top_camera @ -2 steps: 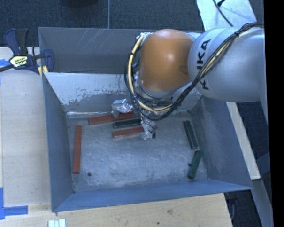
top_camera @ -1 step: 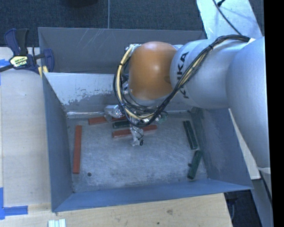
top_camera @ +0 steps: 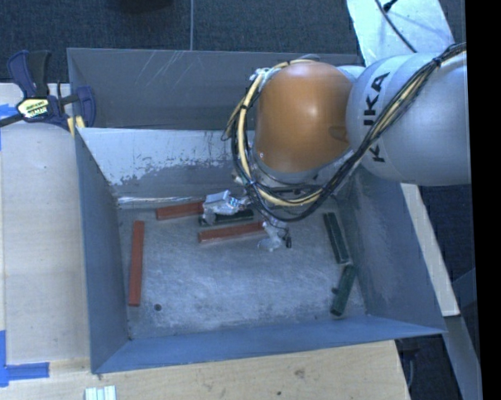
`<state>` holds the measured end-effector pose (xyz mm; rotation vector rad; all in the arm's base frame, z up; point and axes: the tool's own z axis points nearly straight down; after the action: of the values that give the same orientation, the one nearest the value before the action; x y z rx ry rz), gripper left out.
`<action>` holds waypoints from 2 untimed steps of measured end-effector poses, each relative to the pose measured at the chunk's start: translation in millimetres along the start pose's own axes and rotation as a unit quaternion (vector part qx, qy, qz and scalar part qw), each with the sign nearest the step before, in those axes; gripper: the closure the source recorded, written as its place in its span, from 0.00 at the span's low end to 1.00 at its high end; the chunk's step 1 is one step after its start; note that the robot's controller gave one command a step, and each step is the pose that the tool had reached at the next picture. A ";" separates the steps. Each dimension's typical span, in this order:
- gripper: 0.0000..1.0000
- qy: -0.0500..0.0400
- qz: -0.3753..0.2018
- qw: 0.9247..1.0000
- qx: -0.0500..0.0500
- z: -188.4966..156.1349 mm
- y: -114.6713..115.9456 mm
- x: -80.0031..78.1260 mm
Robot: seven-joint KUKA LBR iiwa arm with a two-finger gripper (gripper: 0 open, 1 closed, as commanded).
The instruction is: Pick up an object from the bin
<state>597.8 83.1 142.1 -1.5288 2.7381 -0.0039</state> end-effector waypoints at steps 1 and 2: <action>0.00 0.001 0.074 0.997 -0.003 73.8 -42.5 20.2; 1.00 -0.003 0.075 0.997 0.000 67.5 -43.8 17.2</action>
Offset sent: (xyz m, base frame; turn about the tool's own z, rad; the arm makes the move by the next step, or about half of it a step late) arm 0.0252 -0.0386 -0.0721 0.1456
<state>626.5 45.5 74.8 -1.3174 2.8404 0.0003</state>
